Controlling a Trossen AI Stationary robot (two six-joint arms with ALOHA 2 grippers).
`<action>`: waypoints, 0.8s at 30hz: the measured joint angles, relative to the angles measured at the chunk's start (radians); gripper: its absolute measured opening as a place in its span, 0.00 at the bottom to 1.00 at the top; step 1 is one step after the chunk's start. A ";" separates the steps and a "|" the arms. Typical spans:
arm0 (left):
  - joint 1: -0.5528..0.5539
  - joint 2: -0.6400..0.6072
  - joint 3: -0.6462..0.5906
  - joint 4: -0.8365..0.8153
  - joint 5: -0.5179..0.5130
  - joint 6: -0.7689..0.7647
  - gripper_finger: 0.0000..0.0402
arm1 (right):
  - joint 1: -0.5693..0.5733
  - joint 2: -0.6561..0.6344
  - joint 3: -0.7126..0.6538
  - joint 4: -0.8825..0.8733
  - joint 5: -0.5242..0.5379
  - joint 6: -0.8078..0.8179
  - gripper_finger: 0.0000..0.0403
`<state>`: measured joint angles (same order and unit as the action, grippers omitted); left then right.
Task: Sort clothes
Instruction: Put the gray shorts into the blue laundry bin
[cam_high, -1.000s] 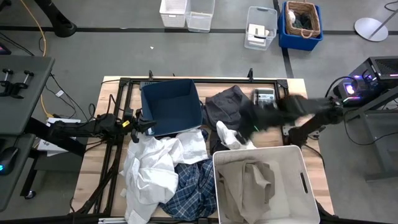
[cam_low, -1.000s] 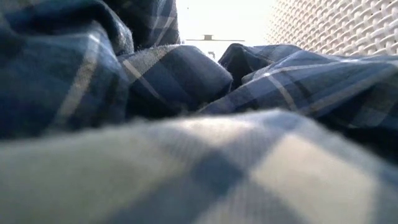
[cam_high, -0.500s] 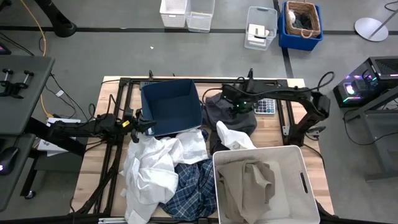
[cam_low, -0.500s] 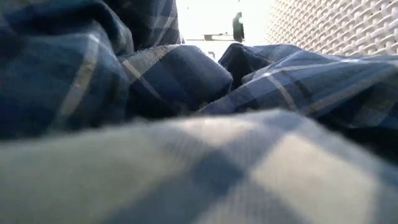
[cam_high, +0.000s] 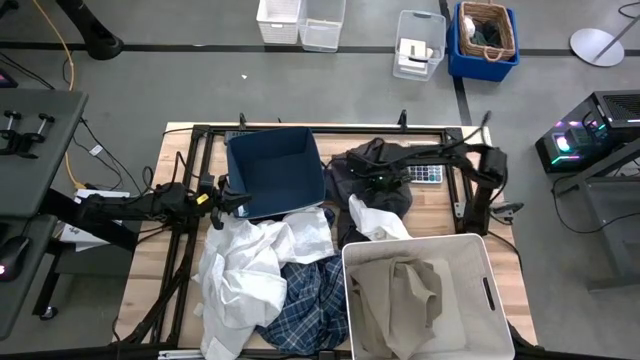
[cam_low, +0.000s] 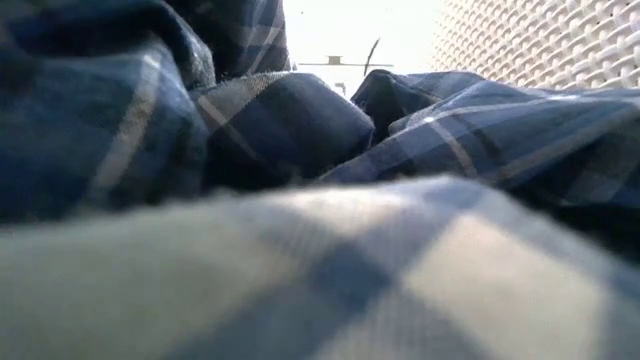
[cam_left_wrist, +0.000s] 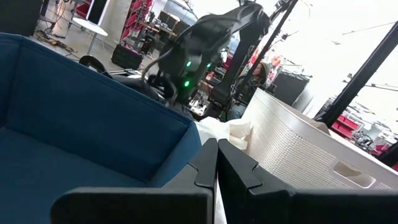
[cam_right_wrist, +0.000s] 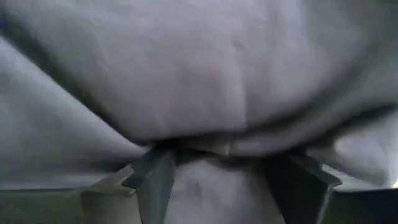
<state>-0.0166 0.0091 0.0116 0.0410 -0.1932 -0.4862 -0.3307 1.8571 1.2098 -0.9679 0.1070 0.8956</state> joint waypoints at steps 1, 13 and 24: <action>0.000 0.000 0.000 0.000 0.000 0.000 0.00 | 0.004 0.021 0.000 0.009 0.000 -0.021 0.54; 0.000 0.000 0.000 0.000 0.000 0.000 0.00 | 0.122 -0.188 0.166 -0.047 -0.026 -0.202 0.02; 0.000 0.000 0.000 -0.001 0.000 0.000 0.00 | 0.141 -0.338 0.578 0.533 0.045 -0.394 0.01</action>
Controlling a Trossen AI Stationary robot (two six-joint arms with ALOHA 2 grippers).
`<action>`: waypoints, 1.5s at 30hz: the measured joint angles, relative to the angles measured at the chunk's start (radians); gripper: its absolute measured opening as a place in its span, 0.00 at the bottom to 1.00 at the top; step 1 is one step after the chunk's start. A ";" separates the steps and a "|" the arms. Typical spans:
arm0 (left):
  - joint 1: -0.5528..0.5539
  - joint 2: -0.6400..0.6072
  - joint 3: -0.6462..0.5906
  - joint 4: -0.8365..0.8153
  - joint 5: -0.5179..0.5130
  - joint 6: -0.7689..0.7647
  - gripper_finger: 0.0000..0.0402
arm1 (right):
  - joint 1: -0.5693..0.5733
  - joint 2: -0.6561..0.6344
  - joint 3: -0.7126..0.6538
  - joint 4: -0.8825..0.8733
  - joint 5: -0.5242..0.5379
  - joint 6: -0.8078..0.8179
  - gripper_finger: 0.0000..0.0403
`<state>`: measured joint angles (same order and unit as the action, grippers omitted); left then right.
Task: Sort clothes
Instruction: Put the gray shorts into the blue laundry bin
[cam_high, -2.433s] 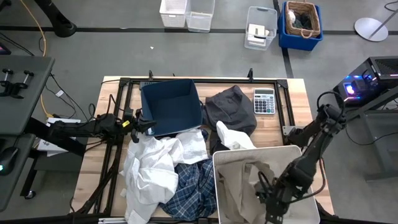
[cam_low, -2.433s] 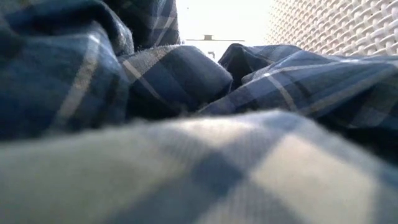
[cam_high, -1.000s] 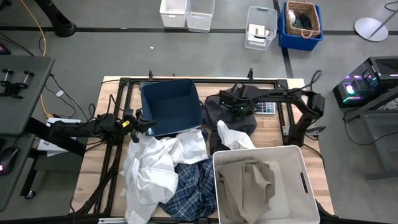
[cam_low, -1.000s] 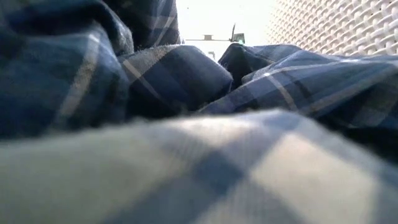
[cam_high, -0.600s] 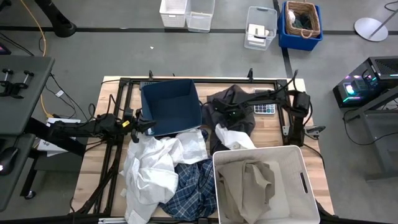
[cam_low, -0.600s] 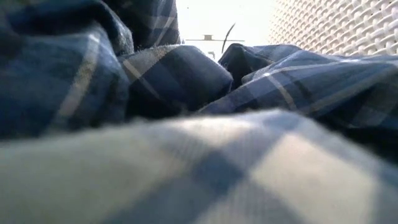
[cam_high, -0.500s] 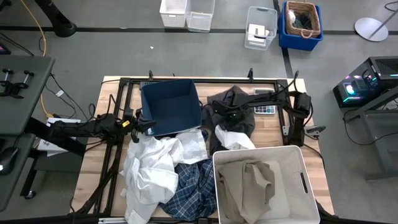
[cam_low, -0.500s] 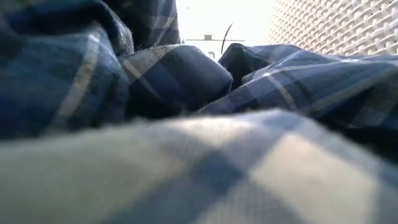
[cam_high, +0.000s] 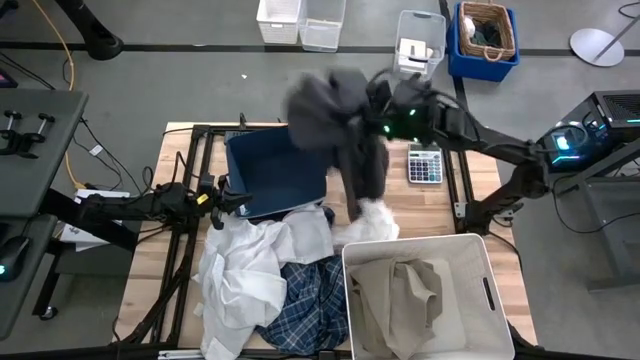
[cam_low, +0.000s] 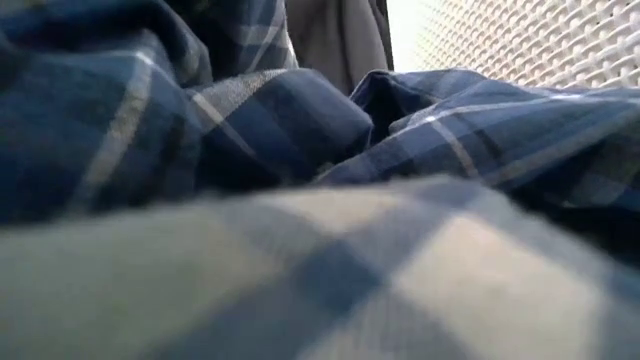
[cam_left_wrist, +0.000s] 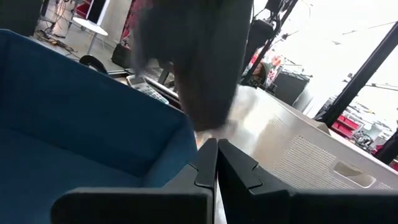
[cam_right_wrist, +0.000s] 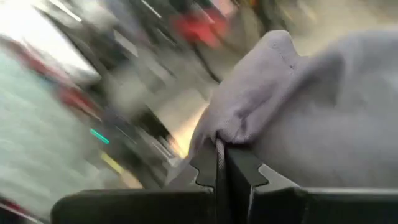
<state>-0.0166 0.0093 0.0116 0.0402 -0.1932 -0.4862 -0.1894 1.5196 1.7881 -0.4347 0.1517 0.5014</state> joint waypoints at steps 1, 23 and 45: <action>0.000 0.000 0.000 0.000 0.000 0.000 0.00 | 0.001 0.020 0.016 0.091 -0.035 -0.015 0.01; 0.000 0.000 0.000 0.001 0.000 0.000 0.00 | -0.073 0.480 0.411 0.836 -0.125 -0.131 0.00; 0.000 0.000 0.000 0.002 0.000 0.000 0.00 | -0.055 0.780 0.451 1.168 -0.201 0.358 0.00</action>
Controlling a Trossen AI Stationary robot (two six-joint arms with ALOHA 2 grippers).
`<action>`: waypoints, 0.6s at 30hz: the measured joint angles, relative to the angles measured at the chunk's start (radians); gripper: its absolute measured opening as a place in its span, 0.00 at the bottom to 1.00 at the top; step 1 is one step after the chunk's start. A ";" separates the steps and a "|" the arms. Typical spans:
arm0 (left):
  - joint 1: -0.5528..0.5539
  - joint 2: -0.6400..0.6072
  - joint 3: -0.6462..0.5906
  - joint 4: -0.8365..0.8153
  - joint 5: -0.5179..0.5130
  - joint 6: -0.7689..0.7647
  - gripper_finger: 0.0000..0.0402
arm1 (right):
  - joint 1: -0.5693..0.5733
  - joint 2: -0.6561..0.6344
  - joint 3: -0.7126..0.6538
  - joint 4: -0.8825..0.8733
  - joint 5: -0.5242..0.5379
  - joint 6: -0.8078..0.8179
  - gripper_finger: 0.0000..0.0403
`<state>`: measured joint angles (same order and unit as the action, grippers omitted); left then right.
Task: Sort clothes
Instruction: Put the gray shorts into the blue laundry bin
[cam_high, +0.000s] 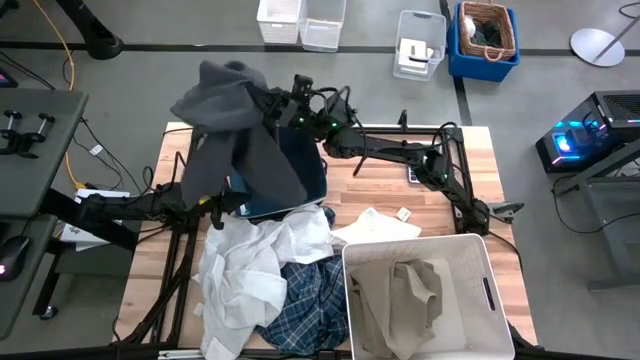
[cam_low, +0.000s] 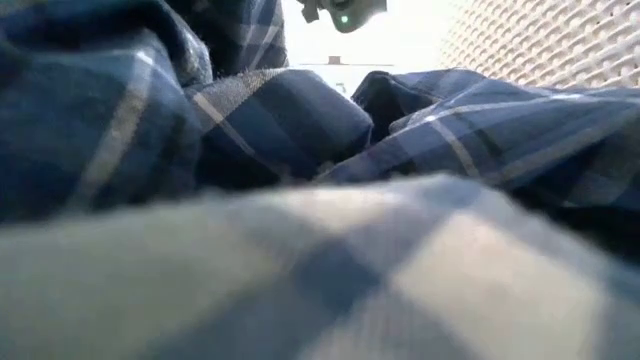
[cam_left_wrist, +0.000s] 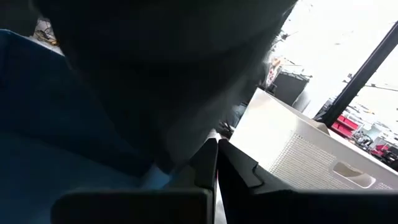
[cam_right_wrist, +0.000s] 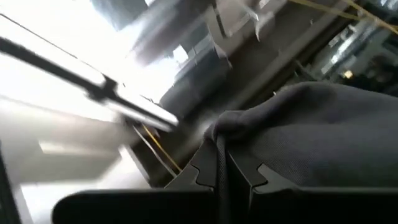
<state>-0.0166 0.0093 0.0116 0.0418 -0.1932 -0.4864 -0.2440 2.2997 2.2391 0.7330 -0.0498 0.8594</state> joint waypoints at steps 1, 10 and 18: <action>0.000 0.000 0.000 0.000 0.000 0.000 0.00 | -0.002 0.000 0.000 -0.030 -0.018 -0.021 0.00; 0.000 0.000 0.000 -0.001 0.000 0.000 0.00 | -0.037 -0.038 0.000 -0.608 -0.108 -0.181 0.00; 0.000 0.000 0.000 -0.001 0.000 0.000 0.00 | -0.033 -0.183 0.001 -1.324 -0.065 -0.504 0.00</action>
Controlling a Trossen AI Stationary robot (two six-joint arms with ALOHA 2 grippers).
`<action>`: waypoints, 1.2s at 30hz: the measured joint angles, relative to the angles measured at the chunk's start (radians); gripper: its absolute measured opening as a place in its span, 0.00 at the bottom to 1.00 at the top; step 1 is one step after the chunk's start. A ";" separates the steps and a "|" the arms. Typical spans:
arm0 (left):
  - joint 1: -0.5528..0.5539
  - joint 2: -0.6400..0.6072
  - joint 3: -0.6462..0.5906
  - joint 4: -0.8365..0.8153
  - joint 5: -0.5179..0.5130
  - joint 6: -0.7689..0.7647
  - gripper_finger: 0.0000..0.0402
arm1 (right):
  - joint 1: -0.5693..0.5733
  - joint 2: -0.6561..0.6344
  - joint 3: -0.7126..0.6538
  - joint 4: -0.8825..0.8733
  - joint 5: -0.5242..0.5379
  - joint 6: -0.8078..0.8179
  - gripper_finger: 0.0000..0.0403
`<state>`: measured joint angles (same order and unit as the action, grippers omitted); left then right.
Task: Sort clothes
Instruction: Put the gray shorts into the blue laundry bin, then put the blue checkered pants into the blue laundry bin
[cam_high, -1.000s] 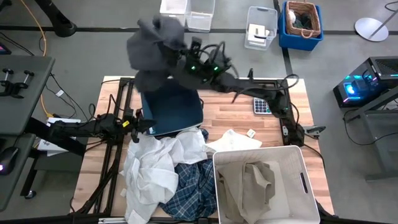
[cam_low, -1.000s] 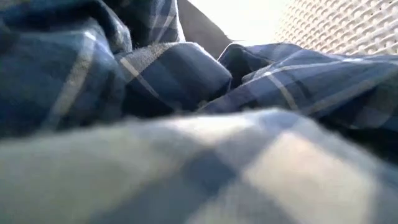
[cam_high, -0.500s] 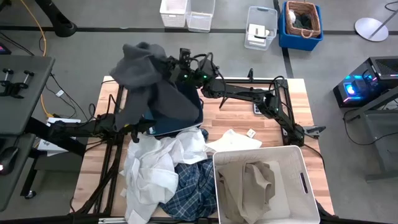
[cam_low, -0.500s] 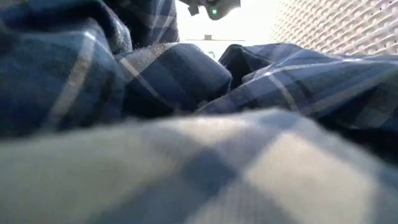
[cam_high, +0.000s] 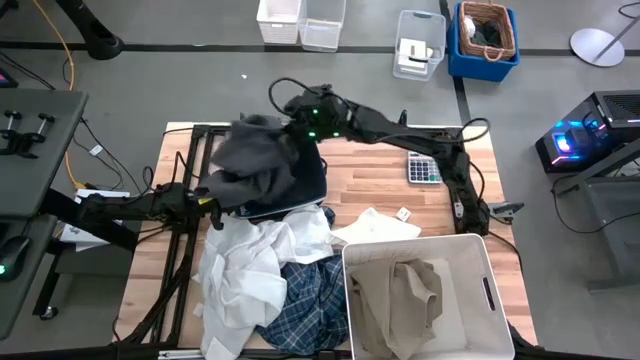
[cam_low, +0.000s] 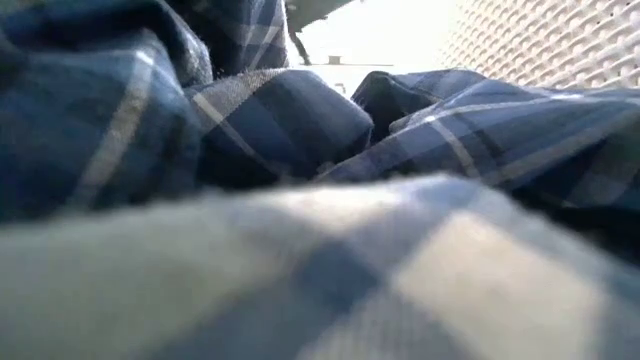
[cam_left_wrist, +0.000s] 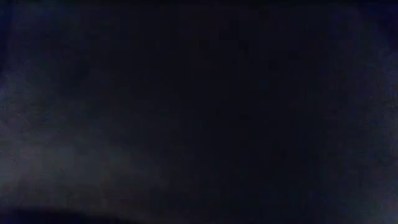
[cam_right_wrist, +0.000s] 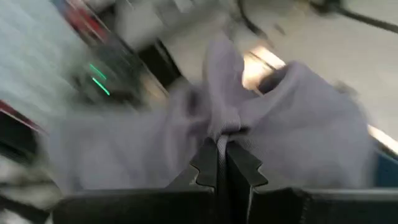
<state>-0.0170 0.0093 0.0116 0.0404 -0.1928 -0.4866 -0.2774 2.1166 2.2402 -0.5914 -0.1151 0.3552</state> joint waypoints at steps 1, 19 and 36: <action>0.000 0.000 0.000 0.000 0.000 0.000 0.00 | 0.000 -0.011 0.000 -0.081 0.026 -0.038 0.00; 0.000 0.000 0.000 0.000 0.000 0.000 0.00 | 0.102 0.045 -0.098 -0.180 0.106 -0.098 0.02; 0.000 0.000 0.000 0.000 0.000 0.000 0.00 | 0.073 0.047 0.097 -0.465 0.097 -0.290 0.61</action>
<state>-0.0166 0.0093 0.0116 0.0406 -0.1932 -0.4862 -0.2043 2.1639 2.3371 -1.0565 -0.0180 0.0655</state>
